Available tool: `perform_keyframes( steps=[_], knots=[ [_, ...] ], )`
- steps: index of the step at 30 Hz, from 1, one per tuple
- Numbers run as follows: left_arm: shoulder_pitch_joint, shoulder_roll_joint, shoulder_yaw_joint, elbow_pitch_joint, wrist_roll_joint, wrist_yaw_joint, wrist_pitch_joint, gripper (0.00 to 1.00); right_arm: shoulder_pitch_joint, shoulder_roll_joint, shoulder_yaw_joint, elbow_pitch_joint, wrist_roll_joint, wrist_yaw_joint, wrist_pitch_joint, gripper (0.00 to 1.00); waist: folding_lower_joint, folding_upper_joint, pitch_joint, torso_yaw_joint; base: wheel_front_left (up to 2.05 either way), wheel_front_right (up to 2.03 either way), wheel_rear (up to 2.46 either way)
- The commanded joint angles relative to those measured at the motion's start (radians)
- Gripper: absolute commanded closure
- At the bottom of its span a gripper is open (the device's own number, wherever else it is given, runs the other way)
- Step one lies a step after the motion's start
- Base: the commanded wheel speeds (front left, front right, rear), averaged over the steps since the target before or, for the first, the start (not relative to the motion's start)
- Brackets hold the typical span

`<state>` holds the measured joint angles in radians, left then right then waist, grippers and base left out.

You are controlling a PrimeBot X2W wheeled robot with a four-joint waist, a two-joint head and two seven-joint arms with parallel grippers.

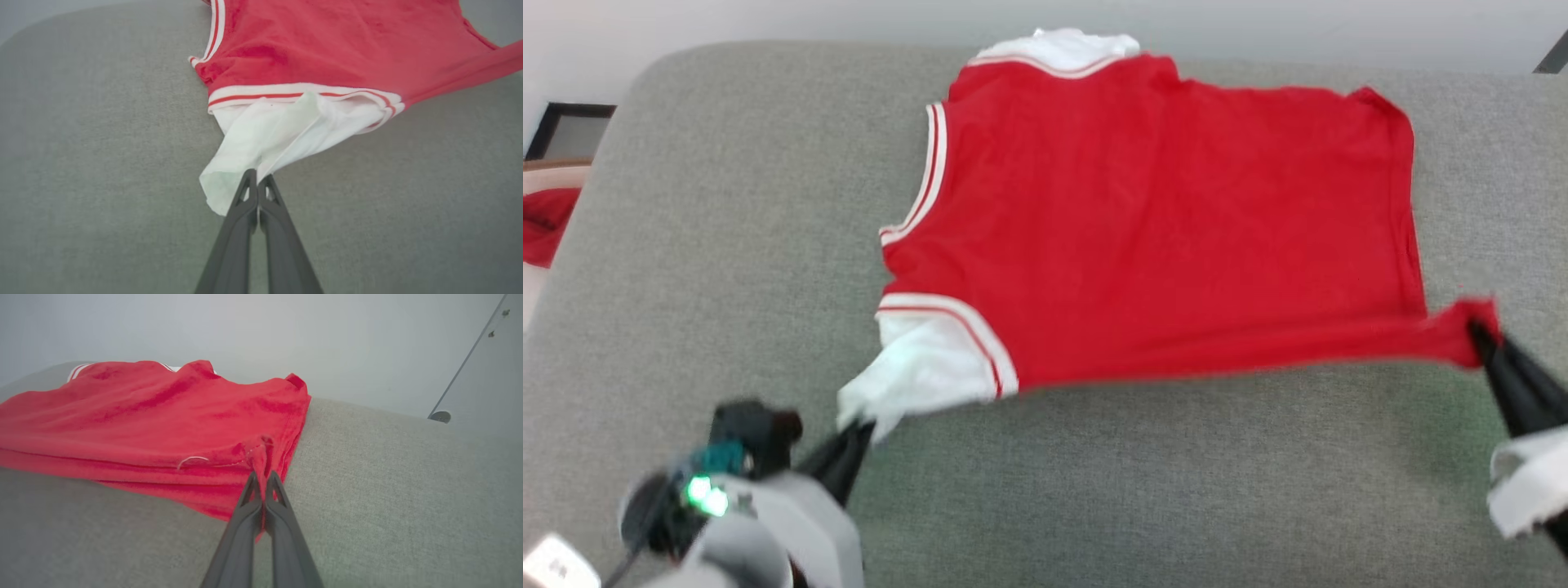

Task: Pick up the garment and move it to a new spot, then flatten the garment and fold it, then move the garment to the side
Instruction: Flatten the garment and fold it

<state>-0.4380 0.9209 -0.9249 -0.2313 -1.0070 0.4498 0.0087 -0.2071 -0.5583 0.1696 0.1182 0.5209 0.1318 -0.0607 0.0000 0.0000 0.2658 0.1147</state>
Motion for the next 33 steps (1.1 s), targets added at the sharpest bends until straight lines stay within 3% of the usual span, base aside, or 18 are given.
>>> perform_keyframes(
  steps=[1, 11, 18, 24, 33],
  knots=[
    [0.036, 0.012, 0.002, -0.016, -0.018, 0.023, 0.000, 1.00, 0.036, 0.007, -0.027, -0.017, -0.018, -0.002, 0.007, 1.00, 0.0000, 0.0000, -0.002, 0.001, 0.00, 0.00, 0.00],
    [0.286, 0.017, 0.023, -0.146, -0.170, 0.173, -0.056, 1.00, 0.315, 0.131, -0.151, -0.190, -0.082, -0.002, 0.055, 1.00, 0.0000, 0.0000, 0.009, 0.009, 0.00, 0.00, 0.00],
    [0.375, 0.033, 0.059, -0.217, -0.228, 0.227, -0.096, 1.00, 0.408, 0.177, -0.167, -0.245, -0.101, -0.002, 0.052, 1.00, 0.0000, 0.0000, 0.032, 0.005, 0.00, 0.00, 0.00],
    [0.360, 0.099, 0.097, -0.242, -0.206, 0.268, -0.109, 1.00, 0.412, 0.198, -0.148, -0.292, -0.100, -0.002, 0.068, 1.00, 0.0000, 0.0000, 0.041, -0.016, 0.00, 0.00, 0.00],
    [0.242, 0.262, 0.122, -0.310, -0.104, 0.304, -0.034, 1.00, 0.331, 0.201, -0.180, -0.357, -0.077, -0.002, 0.143, 1.00, 0.0000, 0.0000, 0.042, -0.053, 0.00, 0.00, 0.00]
  ],
)
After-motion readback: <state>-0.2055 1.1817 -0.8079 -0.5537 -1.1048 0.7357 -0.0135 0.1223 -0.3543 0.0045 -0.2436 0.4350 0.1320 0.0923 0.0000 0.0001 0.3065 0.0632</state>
